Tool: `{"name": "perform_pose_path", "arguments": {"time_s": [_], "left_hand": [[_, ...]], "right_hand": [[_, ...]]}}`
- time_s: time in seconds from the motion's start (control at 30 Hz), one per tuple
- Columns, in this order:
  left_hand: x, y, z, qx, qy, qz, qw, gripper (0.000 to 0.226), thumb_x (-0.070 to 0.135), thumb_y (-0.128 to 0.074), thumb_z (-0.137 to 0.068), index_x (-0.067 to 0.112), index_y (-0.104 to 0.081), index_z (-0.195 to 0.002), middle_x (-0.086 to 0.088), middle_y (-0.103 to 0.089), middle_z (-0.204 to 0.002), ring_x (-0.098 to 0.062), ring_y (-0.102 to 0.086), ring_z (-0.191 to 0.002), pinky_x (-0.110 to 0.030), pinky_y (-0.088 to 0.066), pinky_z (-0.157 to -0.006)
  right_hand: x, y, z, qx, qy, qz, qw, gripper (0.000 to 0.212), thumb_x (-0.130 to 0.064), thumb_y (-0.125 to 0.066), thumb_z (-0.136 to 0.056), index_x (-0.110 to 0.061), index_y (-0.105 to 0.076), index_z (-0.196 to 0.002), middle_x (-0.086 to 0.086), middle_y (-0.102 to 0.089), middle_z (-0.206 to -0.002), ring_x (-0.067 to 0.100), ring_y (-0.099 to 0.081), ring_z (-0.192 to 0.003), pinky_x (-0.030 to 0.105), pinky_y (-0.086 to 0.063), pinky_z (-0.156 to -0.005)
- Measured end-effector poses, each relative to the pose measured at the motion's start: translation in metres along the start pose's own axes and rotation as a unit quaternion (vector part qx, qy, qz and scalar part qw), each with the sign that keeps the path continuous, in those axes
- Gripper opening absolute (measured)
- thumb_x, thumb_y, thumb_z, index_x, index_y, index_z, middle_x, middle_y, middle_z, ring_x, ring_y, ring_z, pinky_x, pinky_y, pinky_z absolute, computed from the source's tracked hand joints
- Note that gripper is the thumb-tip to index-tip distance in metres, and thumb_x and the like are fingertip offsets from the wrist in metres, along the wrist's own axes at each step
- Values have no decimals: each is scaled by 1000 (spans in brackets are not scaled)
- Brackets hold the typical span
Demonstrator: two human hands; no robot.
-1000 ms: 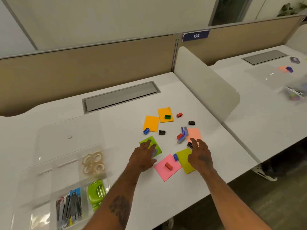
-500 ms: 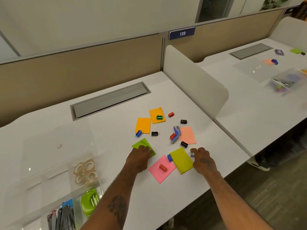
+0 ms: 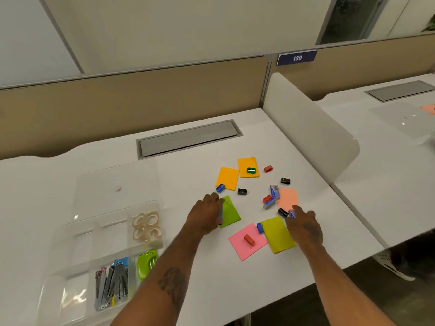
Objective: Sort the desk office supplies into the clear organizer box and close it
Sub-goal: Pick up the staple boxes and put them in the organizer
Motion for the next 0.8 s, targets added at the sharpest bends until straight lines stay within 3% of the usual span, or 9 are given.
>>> {"name": "perform_pose_path", "arguments": {"time_s": [0.07, 0.17, 0.4, 0.47, 0.6, 0.8], "left_hand": [[-17, 13, 12, 26, 22, 25, 999, 63, 34, -64, -87, 17, -40, -143, -5, -41, -139, -27, -43, -124, -41, -45, -94], [-49, 30, 38, 57, 51, 52, 996, 64, 35, -67, -87, 17, -41, -142, -3, -41, -139, -26, -43, -124, -41, -45, -95], [-155, 50, 129, 100, 125, 74, 984, 57, 39, -66, -86, 16, -46, -134, -1, -48, -131, -23, -46, -120, -38, -46, -92], [-183, 50, 154, 97, 138, 62, 984, 54, 40, -66, -86, 15, -48, -130, -2, -49, -128, -23, -47, -117, -38, -46, -90], [-226, 42, 191, 79, 169, 62, 981, 57, 42, -67, -85, 16, -47, -132, -3, -48, -130, -23, -46, -119, -39, -46, -93], [-254, 25, 212, 46, 196, 83, 976, 57, 46, -71, -81, 17, -52, -126, -3, -53, -124, -21, -48, -115, -37, -47, -93]], "right_hand": [[-32, 0, -1, 2, 28, -17, 999, 42, -37, -48, -93, -24, -46, -133, 15, -47, -115, 34, -58, -94, 31, -41, -72], [-93, -8, 10, -12, 79, -72, 994, 43, -33, -53, -91, -25, -48, -133, 16, -47, -124, 36, -55, -105, 36, -44, -82], [-250, -60, 101, -106, 203, -157, 961, 42, -22, -65, -84, -16, -58, -125, 16, -59, -117, 34, -58, -105, 38, -49, -86], [-285, -77, 130, -126, 237, -142, 953, 38, -25, -65, -82, -18, -60, -119, 12, -65, -112, 31, -59, -104, 36, -48, -86], [-332, -105, 173, -169, 249, -137, 944, 31, -33, -65, -79, -24, -64, -109, 1, -68, -107, 19, -59, -86, 25, -44, -74], [-384, -133, 207, -211, 304, -79, 926, 41, -34, -65, -80, -19, -61, -118, 6, -65, -117, 23, -60, -99, 24, -44, -77]]}}
Point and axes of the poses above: each hand's wrist, its own z-axis away from the middle knuckle, its own y-axis out of the back of the hand, x = y × z, the point moved 6 cm from there along -z, towards the middle knuckle
